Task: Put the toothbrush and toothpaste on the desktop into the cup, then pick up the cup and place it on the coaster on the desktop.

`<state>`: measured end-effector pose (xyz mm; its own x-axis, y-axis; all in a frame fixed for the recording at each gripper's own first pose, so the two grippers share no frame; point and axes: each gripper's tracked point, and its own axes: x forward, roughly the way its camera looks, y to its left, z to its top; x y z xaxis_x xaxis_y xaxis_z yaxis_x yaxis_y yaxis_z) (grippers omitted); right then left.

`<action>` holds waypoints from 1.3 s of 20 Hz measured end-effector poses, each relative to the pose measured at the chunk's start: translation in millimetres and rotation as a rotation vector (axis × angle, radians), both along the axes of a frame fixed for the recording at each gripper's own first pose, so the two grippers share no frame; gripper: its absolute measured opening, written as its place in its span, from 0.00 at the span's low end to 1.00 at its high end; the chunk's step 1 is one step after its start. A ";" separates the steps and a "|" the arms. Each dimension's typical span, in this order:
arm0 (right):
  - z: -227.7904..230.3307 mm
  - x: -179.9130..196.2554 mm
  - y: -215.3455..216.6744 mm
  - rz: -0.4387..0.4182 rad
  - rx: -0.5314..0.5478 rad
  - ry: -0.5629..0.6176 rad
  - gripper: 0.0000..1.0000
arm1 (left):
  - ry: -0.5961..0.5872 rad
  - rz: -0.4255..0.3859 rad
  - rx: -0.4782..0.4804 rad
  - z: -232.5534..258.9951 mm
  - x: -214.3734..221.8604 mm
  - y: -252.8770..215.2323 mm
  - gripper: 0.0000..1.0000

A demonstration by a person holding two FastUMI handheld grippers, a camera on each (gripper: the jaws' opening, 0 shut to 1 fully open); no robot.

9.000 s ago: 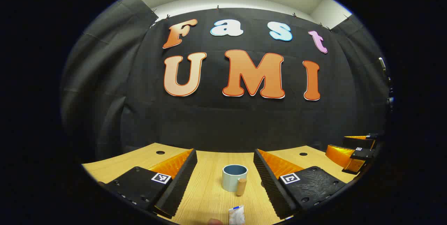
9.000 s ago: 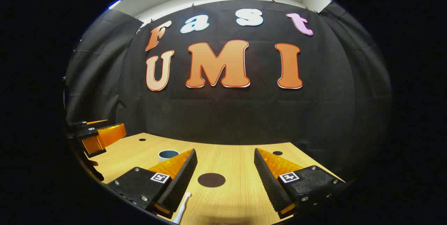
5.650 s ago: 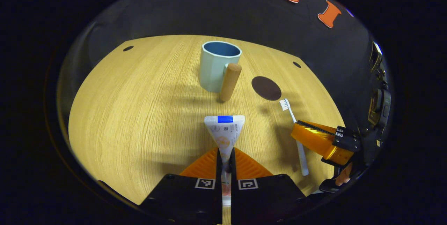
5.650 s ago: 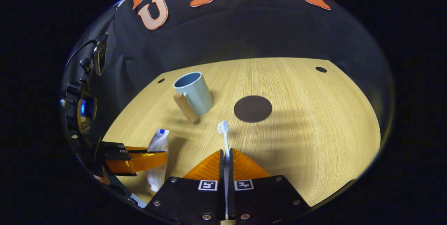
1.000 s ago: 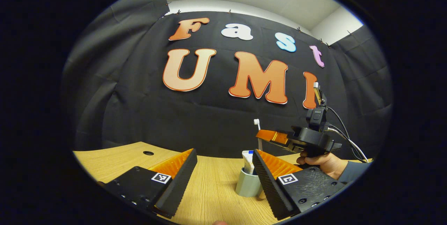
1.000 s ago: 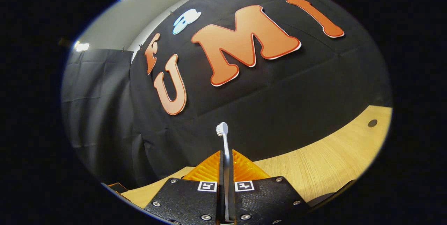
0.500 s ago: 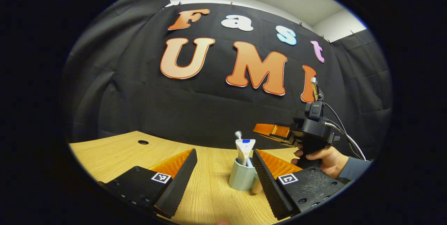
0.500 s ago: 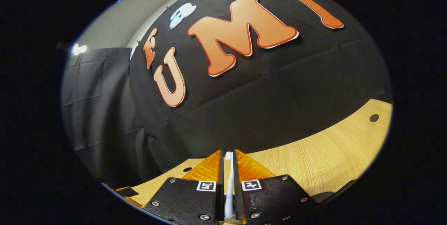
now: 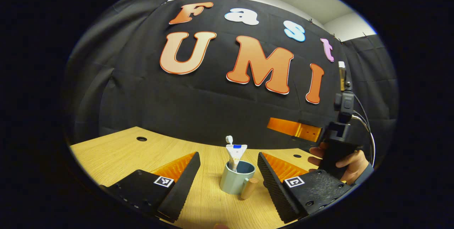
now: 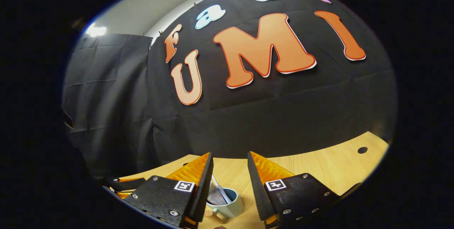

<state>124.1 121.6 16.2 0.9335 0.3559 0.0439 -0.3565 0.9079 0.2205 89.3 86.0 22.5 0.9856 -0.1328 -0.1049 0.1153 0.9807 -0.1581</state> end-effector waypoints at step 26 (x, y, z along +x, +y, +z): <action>60.8 -139.2 -94.4 -0.091 -0.099 -0.188 0.90 | 1.086 0.103 0.045 -138.8 46.6 -63.8 0.79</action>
